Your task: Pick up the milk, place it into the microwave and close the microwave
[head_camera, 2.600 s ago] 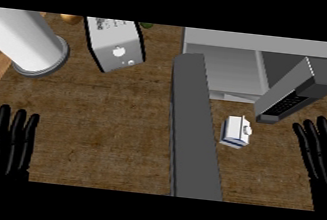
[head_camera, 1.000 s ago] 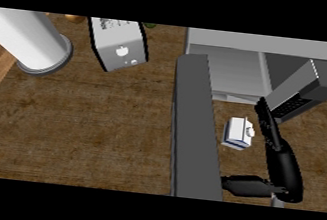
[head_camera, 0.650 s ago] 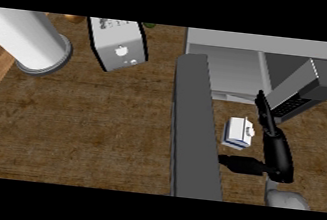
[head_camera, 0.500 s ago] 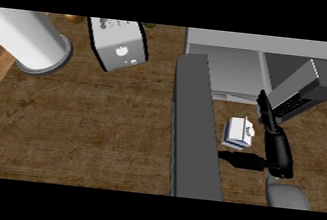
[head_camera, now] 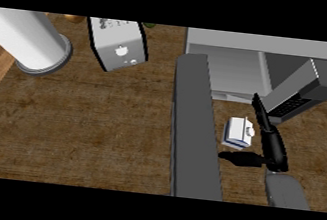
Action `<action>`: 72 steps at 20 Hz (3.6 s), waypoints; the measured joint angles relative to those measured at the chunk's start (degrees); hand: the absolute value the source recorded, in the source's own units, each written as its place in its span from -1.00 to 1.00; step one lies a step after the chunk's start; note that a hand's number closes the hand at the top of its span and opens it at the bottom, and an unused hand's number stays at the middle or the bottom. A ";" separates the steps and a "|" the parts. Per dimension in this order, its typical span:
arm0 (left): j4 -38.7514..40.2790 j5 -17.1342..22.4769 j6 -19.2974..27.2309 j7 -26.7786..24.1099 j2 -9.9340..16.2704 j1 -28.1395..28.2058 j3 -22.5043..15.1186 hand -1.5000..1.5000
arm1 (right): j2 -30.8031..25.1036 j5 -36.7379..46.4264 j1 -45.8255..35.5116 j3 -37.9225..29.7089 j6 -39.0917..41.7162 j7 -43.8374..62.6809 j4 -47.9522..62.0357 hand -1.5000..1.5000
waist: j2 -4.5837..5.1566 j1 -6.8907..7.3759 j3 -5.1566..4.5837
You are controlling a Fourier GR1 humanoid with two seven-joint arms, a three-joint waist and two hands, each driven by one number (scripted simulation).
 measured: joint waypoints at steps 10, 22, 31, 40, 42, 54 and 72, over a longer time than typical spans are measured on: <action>2.04 2.43 -3.03 -3.04 0.60 1.92 2.74 -1.00 | -0.86 2.14 -5.08 -1.36 -2.87 -7.73 15.52 1.00 | -0.08 0.12 -0.11; 2.07 2.57 -4.73 -4.00 0.23 3.18 3.68 -1.00 | -3.54 7.00 -11.39 -3.48 -13.69 -17.27 31.91 1.00 | -0.17 0.81 -0.18; 3.13 3.79 -6.37 -3.56 0.35 1.79 4.30 -1.00 | -5.14 7.66 -16.61 -5.56 -15.86 -21.58 40.23 1.00 | 0.09 1.43 -0.13; 4.20 5.19 -7.90 -3.48 0.74 1.13 5.69 -1.00 | -6.10 6.64 -19.62 -6.61 -11.84 -24.53 42.43 1.00 | 0.35 1.30 -0.04; 4.41 5.25 -7.88 -3.46 0.45 1.16 5.72 -1.00 | -5.32 6.59 -19.63 -6.11 -10.42 -25.09 42.03 1.00 | 0.25 1.02 -0.08; 5.40 7.56 -9.86 -3.62 0.47 2.72 9.11 -1.00 | -1.52 6.82 -21.96 -2.46 -8.26 -19.10 30.73 1.00 | -0.28 -0.64 -0.06; 10.36 10.82 -12.92 0.29 1.31 -3.87 14.35 -1.00 | -3.88 9.02 -40.73 -4.51 -15.51 -1.17 38.73 1.00 | 1.07 2.22 0.04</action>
